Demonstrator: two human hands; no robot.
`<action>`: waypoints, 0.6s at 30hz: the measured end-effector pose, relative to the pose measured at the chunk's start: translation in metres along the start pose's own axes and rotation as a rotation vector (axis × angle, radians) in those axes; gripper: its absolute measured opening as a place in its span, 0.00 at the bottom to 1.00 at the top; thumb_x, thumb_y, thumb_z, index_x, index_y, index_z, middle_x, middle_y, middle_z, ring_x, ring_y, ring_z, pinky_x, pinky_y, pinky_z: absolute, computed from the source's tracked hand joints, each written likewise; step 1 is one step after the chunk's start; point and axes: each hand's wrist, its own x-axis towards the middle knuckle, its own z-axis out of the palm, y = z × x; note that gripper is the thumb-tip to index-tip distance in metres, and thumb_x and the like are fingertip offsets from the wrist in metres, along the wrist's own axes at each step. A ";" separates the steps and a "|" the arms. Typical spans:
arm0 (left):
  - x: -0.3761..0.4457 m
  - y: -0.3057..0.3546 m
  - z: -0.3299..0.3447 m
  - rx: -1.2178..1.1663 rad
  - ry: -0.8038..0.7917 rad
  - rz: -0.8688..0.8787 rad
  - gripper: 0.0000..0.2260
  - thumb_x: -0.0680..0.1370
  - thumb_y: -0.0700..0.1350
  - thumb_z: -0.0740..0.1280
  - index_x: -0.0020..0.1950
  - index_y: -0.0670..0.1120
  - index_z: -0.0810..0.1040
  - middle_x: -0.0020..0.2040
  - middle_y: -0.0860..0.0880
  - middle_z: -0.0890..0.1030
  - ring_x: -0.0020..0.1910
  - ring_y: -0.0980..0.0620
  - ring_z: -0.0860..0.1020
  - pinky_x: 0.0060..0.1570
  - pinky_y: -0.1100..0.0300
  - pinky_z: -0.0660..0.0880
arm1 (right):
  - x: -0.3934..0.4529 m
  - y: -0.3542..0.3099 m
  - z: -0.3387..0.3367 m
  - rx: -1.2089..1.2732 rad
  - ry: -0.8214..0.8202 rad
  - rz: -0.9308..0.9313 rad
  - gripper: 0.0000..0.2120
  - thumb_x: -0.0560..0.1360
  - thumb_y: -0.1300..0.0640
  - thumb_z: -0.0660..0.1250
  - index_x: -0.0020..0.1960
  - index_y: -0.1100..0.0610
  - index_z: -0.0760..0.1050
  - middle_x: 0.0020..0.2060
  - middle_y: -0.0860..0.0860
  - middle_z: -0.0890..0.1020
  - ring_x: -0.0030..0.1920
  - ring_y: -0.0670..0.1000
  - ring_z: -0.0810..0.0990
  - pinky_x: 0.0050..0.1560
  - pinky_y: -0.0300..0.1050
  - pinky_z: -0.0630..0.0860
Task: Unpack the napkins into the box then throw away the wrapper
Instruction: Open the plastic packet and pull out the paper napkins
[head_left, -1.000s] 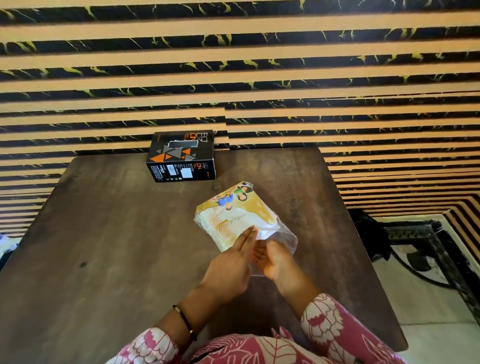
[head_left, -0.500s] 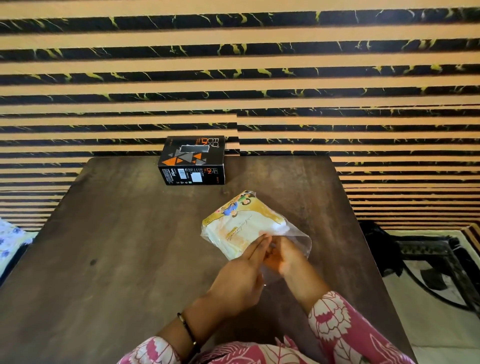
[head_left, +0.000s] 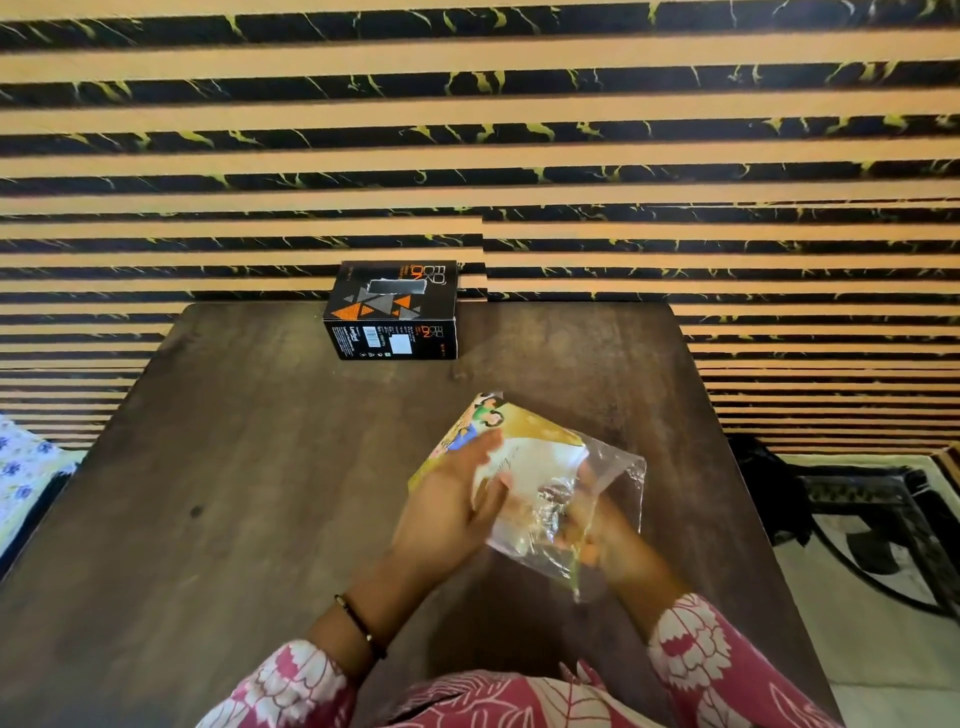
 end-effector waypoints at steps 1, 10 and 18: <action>0.005 -0.008 -0.001 0.037 0.051 -0.087 0.20 0.77 0.52 0.61 0.68 0.48 0.68 0.62 0.49 0.77 0.59 0.51 0.74 0.58 0.58 0.69 | -0.001 0.002 -0.004 -0.074 -0.054 -0.007 0.20 0.79 0.56 0.58 0.71 0.58 0.62 0.53 0.56 0.77 0.55 0.60 0.77 0.54 0.60 0.74; 0.011 -0.039 -0.001 -0.537 0.020 -0.812 0.14 0.79 0.51 0.60 0.43 0.44 0.80 0.36 0.48 0.83 0.32 0.51 0.81 0.28 0.63 0.75 | -0.019 -0.009 -0.041 -0.188 -0.420 -0.160 0.47 0.55 0.58 0.82 0.69 0.57 0.63 0.62 0.63 0.76 0.61 0.64 0.76 0.60 0.64 0.73; 0.000 -0.090 -0.019 -0.475 0.289 -0.955 0.10 0.77 0.44 0.65 0.37 0.43 0.79 0.25 0.48 0.80 0.22 0.56 0.79 0.25 0.65 0.77 | -0.033 -0.017 -0.075 -0.097 -0.278 -0.036 0.31 0.68 0.68 0.67 0.67 0.50 0.65 0.59 0.58 0.80 0.55 0.61 0.81 0.47 0.57 0.81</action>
